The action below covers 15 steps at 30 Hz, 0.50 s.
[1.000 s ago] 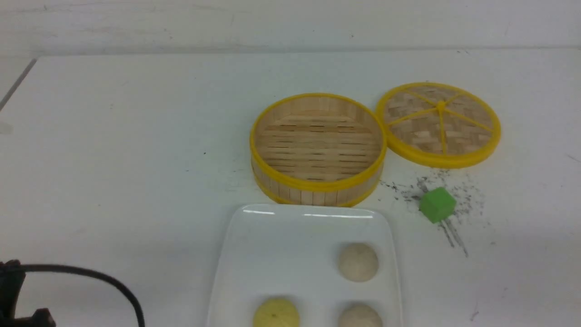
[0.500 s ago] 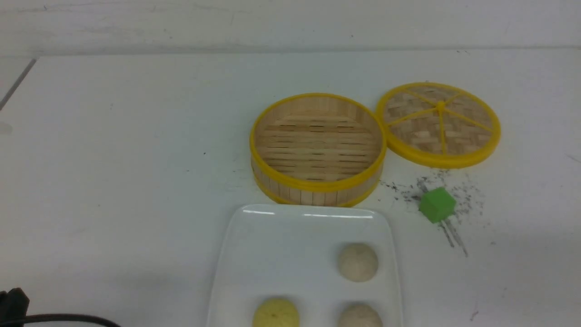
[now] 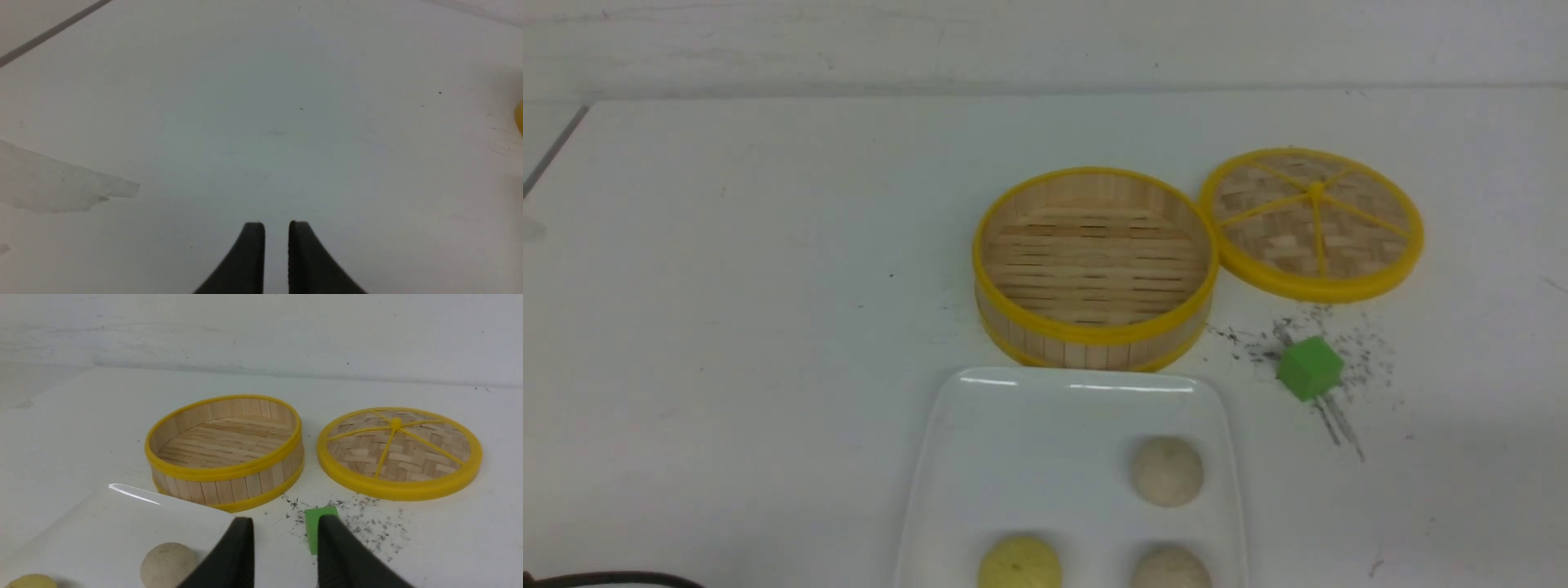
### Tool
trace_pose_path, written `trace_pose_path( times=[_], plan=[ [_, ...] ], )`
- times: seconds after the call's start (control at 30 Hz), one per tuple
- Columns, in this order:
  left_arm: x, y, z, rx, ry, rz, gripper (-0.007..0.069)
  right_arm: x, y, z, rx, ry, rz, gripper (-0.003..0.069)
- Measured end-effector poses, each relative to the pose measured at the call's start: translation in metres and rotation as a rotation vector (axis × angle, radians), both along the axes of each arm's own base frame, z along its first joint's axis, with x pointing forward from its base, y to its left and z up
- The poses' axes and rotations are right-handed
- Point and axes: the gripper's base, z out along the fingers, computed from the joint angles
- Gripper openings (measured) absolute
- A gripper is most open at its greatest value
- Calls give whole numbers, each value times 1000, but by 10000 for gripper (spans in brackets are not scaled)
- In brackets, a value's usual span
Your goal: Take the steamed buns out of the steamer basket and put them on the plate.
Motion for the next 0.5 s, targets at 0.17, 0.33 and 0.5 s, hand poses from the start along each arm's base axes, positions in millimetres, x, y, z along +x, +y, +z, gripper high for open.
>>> trace_pose_path(
  times=[0.17,0.33,0.5],
  plan=[
    [0,0,0,0,1,0,125,0,0,0,0,0,0,242],
    [0,0,0,8,2,-2,125,0,0,0,0,0,0,242],
    [0,0,0,38,5,-11,125,0,0,0,0,0,0,242]
  ],
)
